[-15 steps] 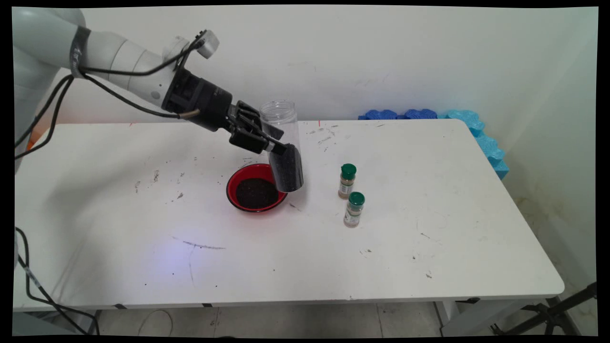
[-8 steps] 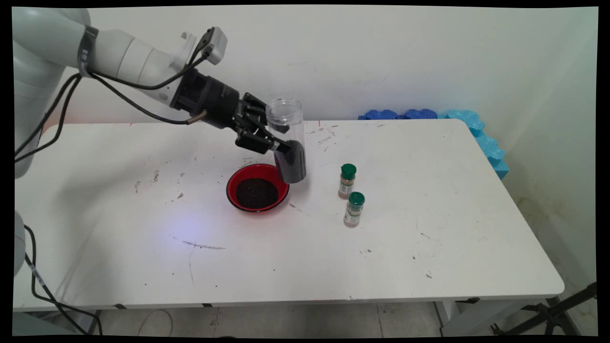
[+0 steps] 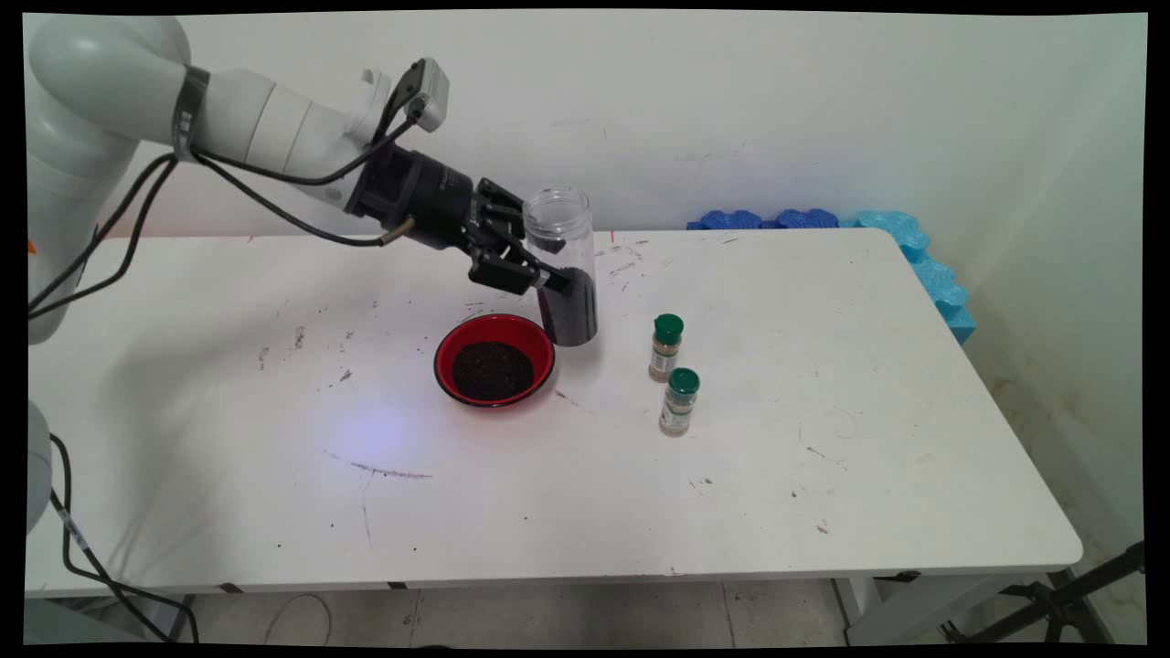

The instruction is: Place the picked object on the table

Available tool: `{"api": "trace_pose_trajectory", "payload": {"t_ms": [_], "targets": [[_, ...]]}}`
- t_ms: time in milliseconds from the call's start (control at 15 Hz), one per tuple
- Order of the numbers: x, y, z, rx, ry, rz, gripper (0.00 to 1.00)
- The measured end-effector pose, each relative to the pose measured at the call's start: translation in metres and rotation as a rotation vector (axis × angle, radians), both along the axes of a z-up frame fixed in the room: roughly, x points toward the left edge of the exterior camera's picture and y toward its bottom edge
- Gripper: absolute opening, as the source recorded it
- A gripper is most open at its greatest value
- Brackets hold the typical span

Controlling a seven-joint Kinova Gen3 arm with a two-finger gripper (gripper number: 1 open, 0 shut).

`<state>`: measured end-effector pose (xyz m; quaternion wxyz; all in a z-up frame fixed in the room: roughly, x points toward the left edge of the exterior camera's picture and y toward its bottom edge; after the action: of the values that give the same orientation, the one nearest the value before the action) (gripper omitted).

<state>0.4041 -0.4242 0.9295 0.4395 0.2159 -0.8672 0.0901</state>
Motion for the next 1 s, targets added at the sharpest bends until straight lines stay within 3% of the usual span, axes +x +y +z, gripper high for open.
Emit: {"api": "trace_pose_trajectory", "payload": {"t_ms": [1000], "targets": [[-0.027,0.011,-0.075,0.055,0.04,0.055,0.0]]}}
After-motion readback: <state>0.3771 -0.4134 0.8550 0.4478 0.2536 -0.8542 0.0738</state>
